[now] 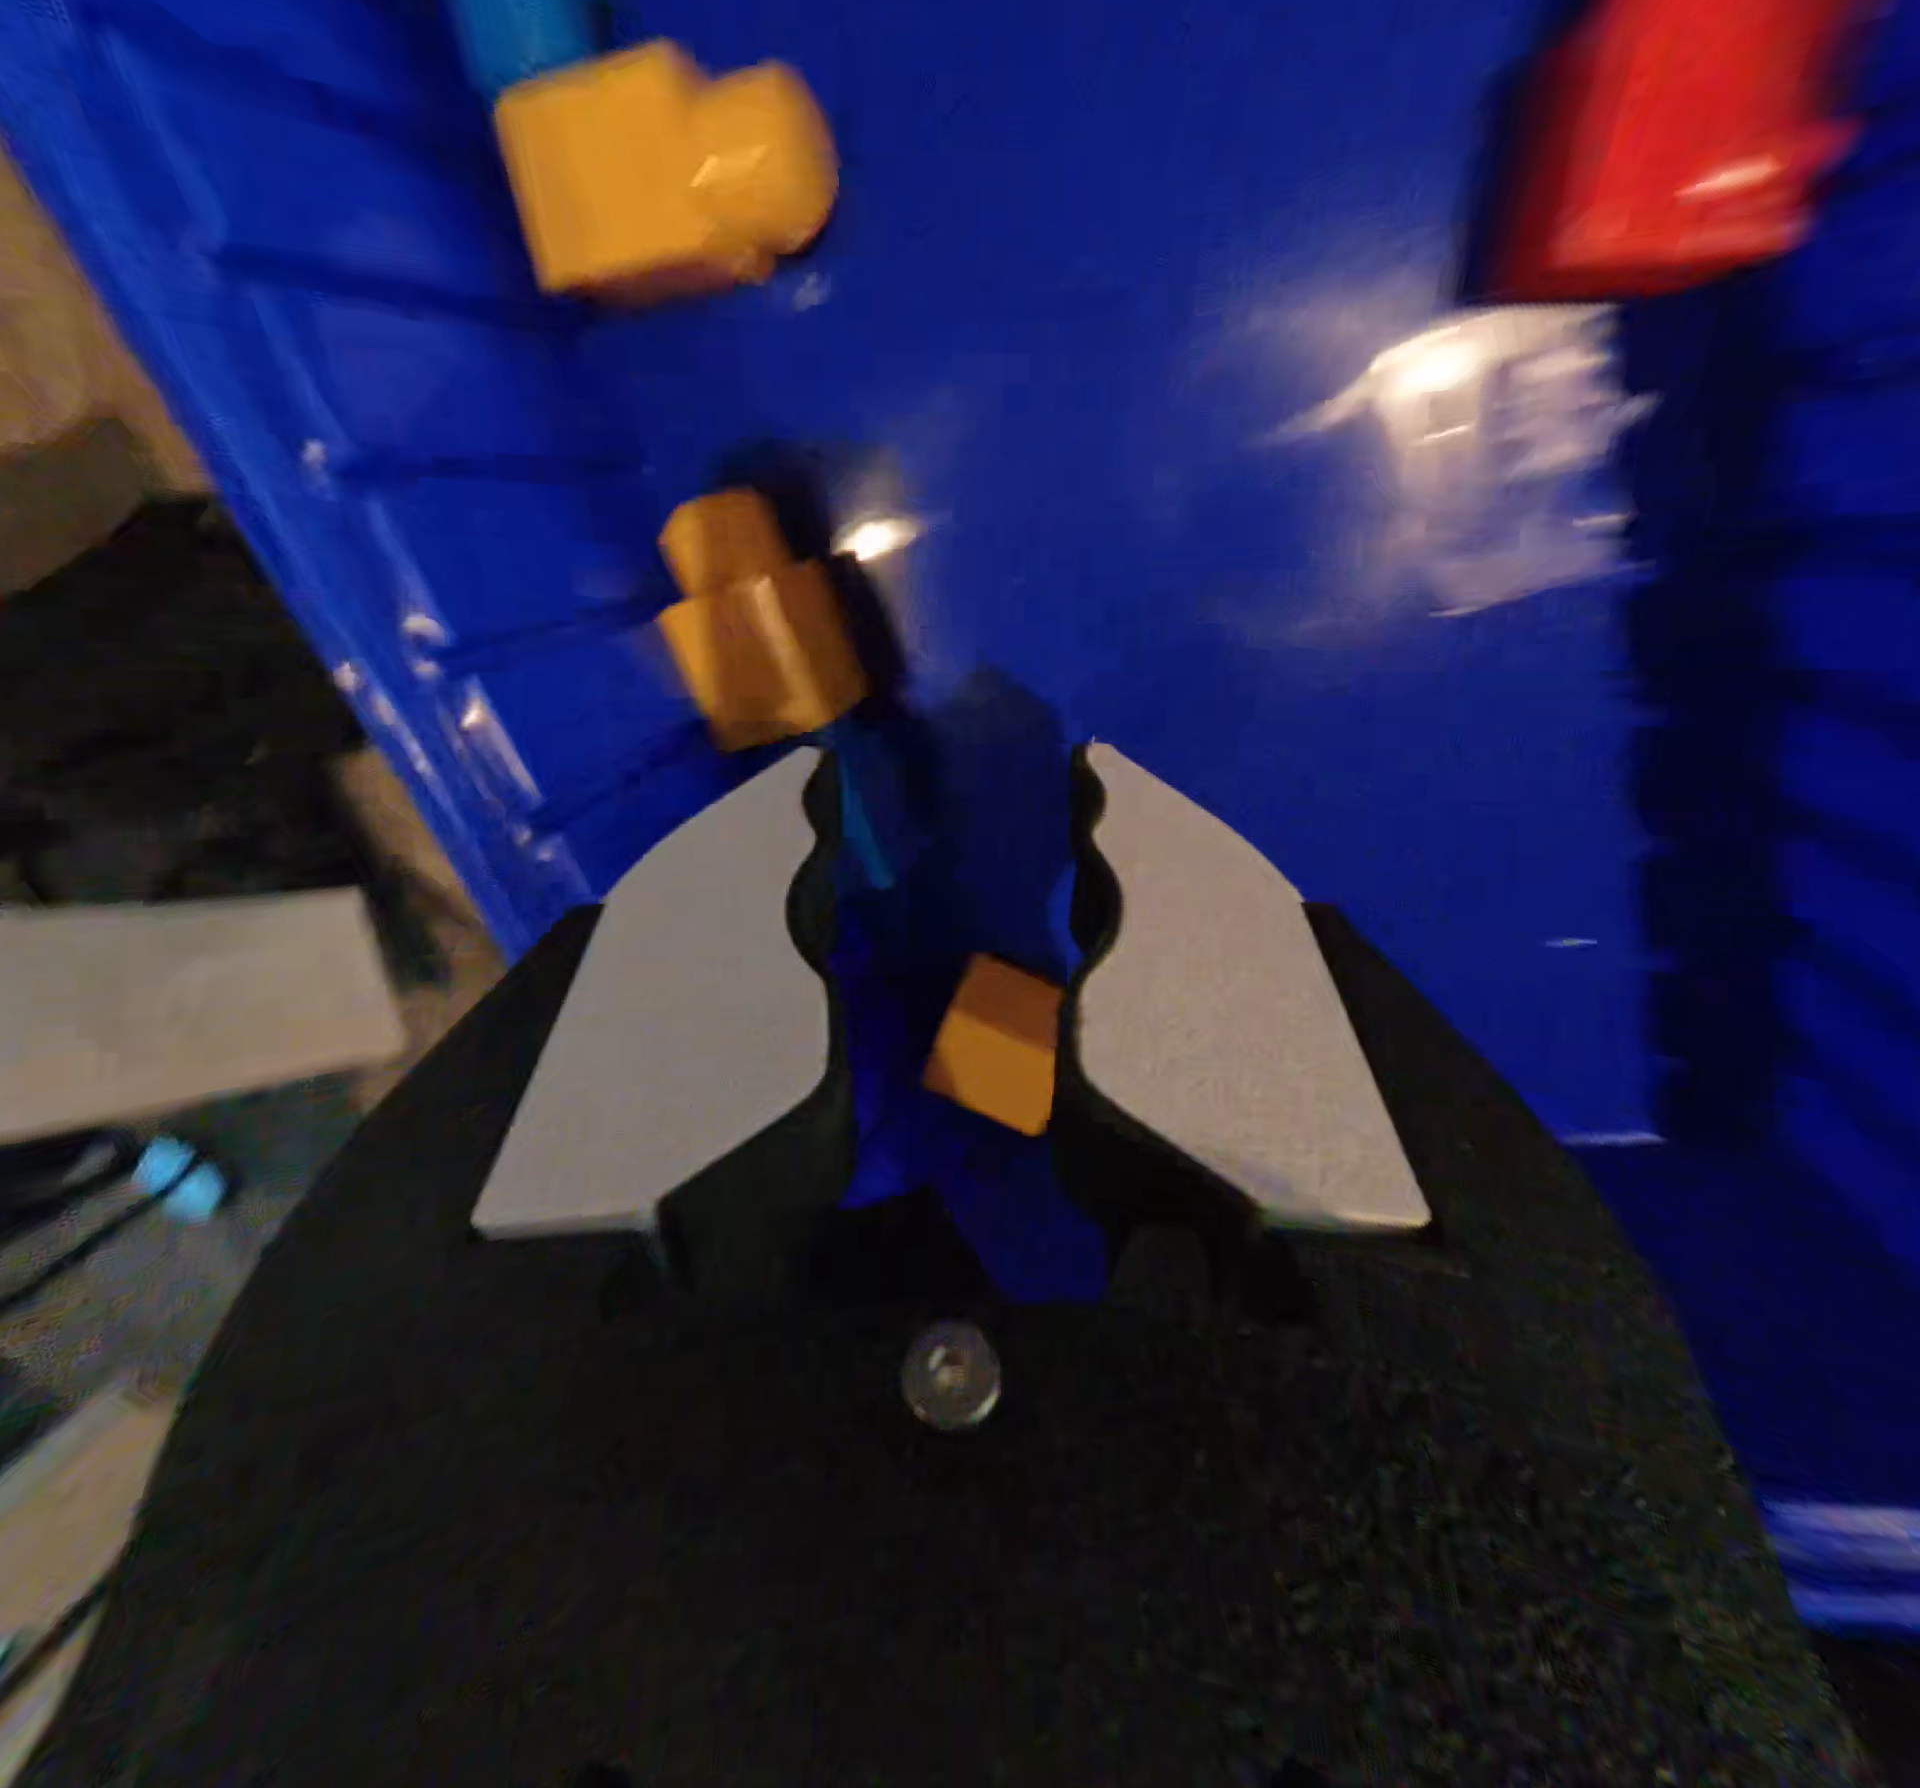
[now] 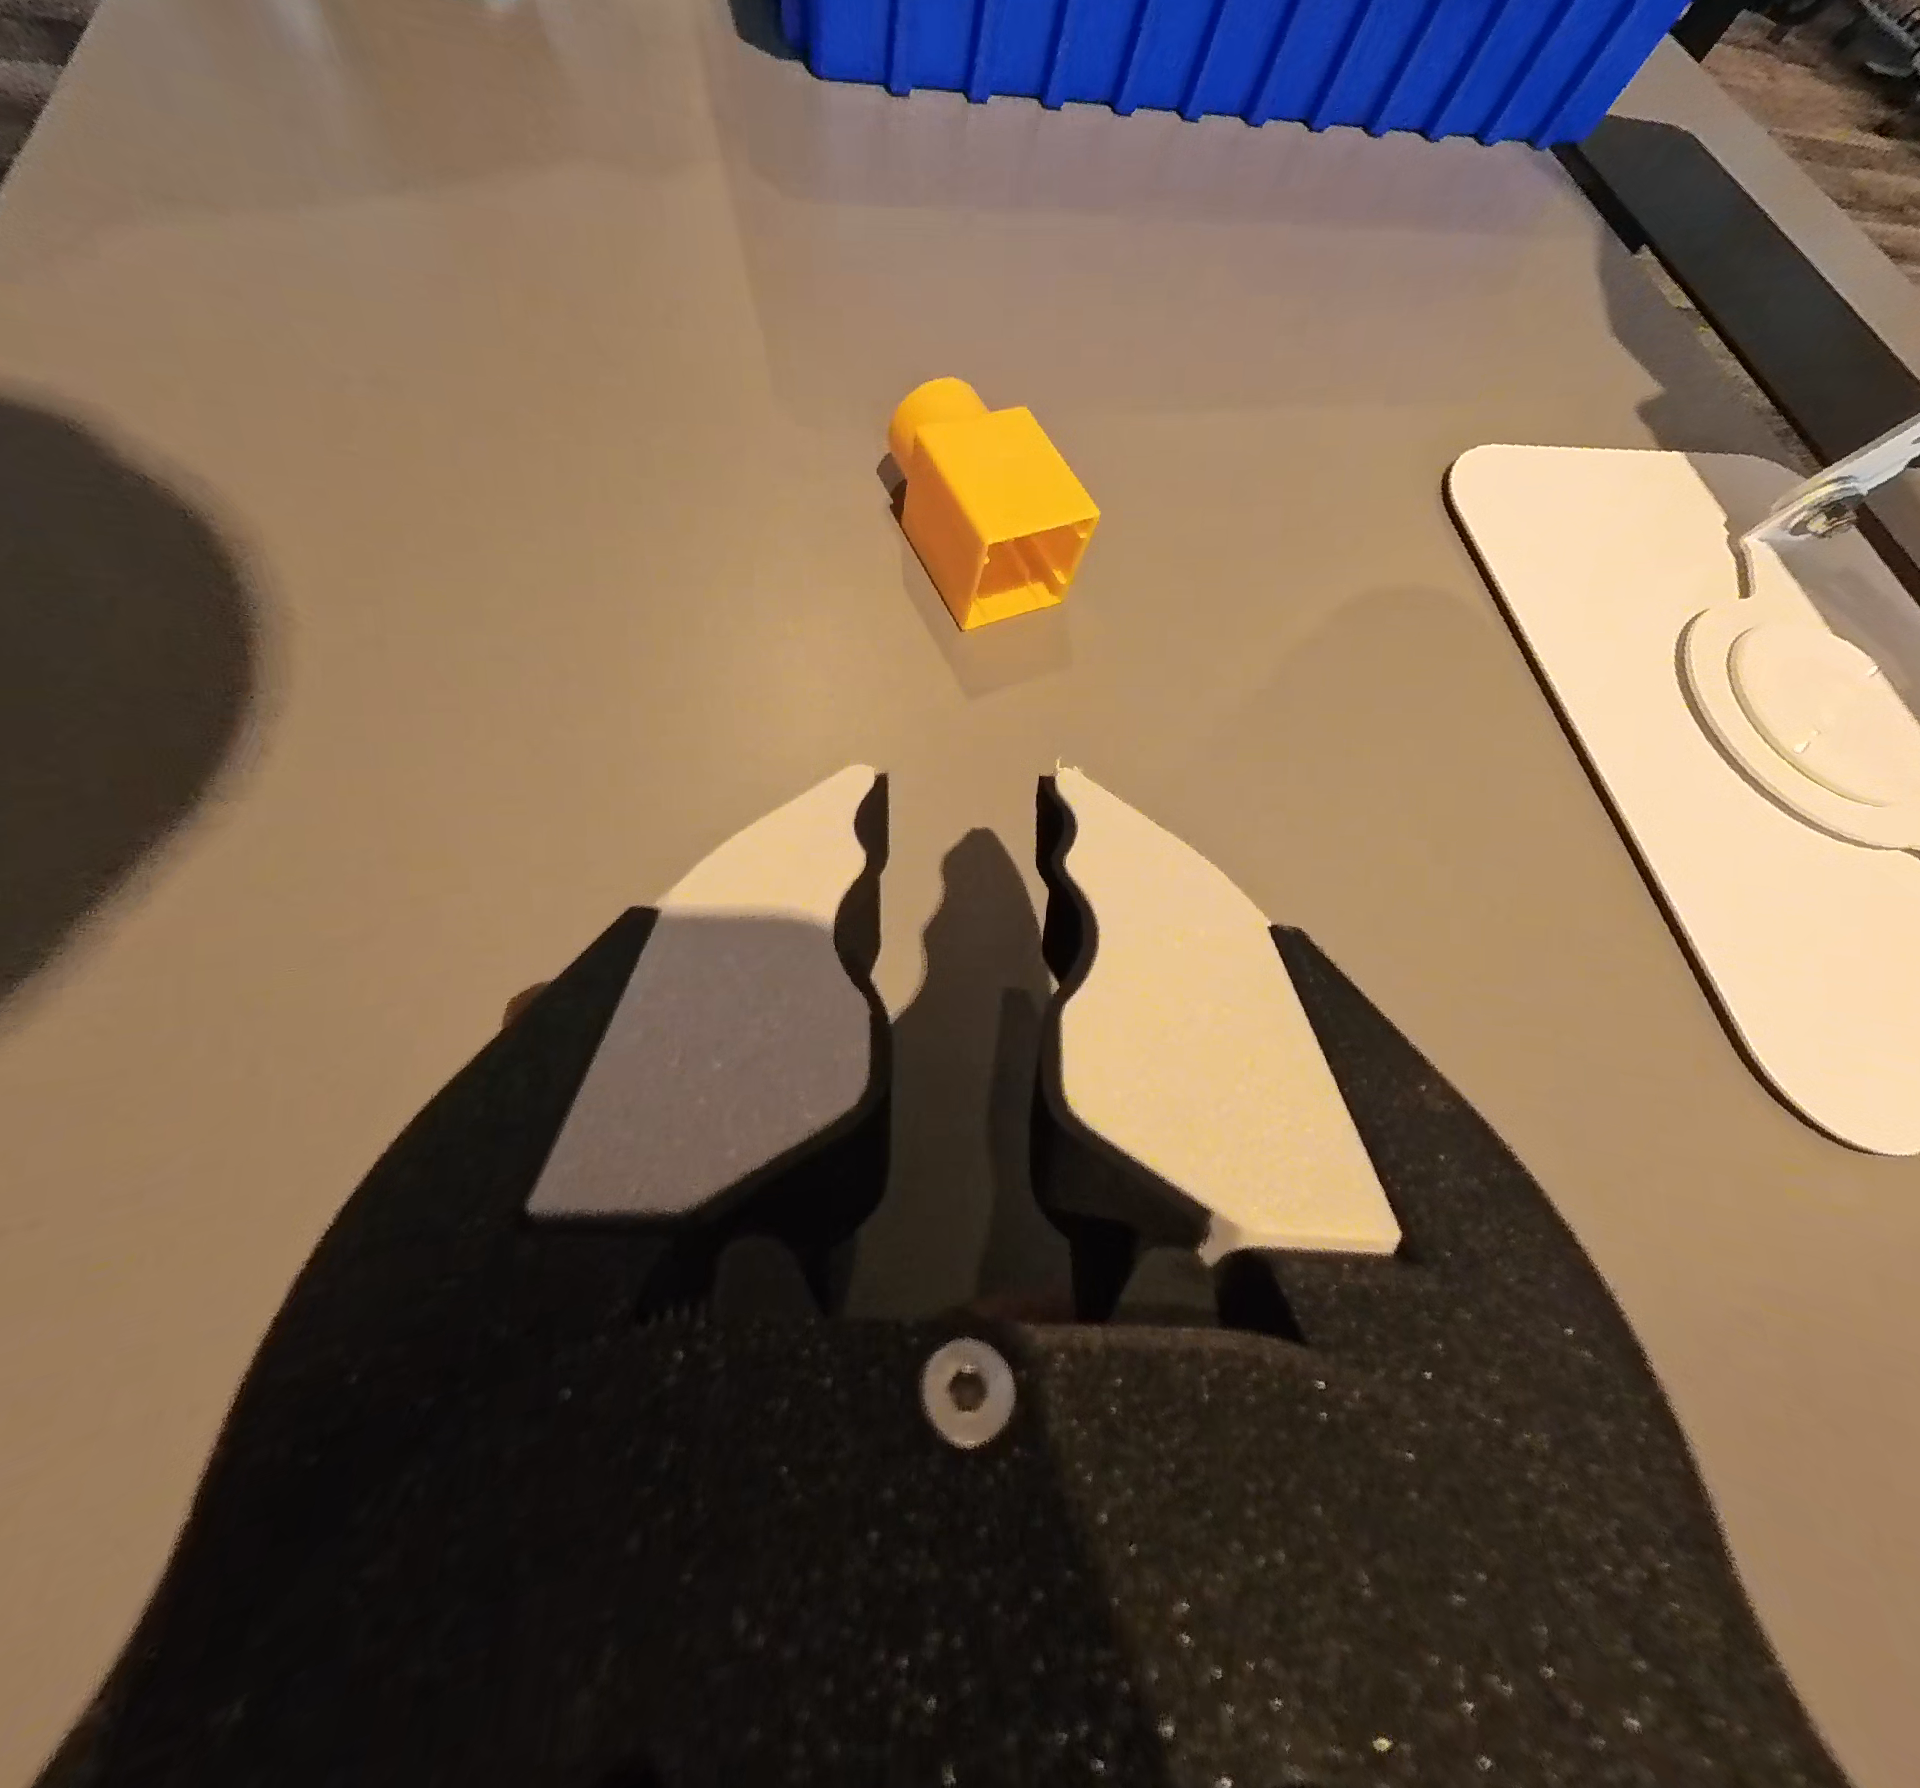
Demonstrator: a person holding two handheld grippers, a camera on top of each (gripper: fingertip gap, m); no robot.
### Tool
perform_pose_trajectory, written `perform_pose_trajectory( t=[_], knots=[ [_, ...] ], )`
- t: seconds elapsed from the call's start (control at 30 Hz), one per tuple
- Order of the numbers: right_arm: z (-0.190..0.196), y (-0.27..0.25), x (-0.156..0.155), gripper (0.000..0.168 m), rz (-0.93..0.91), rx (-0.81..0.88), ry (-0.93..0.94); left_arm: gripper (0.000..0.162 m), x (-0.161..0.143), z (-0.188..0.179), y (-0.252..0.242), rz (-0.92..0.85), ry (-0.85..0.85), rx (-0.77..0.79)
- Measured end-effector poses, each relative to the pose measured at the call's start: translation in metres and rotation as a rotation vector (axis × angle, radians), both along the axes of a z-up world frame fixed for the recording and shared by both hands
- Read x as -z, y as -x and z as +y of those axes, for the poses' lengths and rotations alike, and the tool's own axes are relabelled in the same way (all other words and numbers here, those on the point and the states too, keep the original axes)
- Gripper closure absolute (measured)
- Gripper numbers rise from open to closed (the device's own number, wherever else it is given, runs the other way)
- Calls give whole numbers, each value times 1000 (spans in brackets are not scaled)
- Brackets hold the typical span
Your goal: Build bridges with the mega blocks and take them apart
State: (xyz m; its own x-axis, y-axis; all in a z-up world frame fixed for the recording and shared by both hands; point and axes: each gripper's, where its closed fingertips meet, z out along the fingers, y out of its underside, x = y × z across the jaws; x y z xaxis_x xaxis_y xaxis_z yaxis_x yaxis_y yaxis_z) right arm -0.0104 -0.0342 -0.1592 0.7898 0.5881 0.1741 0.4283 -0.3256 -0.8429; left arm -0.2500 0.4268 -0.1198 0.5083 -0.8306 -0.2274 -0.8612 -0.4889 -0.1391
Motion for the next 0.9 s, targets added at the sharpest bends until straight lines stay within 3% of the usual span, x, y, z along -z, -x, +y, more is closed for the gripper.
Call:
perform_pose_trajectory(
  t=[0.03, 0.2, 0.27, 0.43, 0.53, 0.63, 0.77, 0.9],
  knots=[
    [0, 0, 0, 141, 0, -2, 2, 120, 8, 9, 11, 70, -21, -31],
    [-1, 1, 0, 142, -1, -12, 3, 124, 35, 25, 43, 355, -111, -74],
    [-2, 1, 0, 142, 0, -15, 1, 116, 48, 24, 50, 398, -103, -79],
    [-2, 2, 0, 142, -2, -17, -5, 98, 58, 7, 43, 315, -31, -76],
    [-3, 2, 0, 141, -12, -20, -7, 109, 48, -7, 31, 204, 50, -61],
    [-3, 3, 1, 141, -25, -22, -6, 105, 31, 2, 32, 176, -12, -70],
    [-3, 4, 2, 141, -40, -23, -6, 99, 45, 0, 36, 179, 44, -102],
    [-3, 4, 3, 141, -48, -23, -7, 113, 63, -2, 31, 111, 95, -179]
  ],
)
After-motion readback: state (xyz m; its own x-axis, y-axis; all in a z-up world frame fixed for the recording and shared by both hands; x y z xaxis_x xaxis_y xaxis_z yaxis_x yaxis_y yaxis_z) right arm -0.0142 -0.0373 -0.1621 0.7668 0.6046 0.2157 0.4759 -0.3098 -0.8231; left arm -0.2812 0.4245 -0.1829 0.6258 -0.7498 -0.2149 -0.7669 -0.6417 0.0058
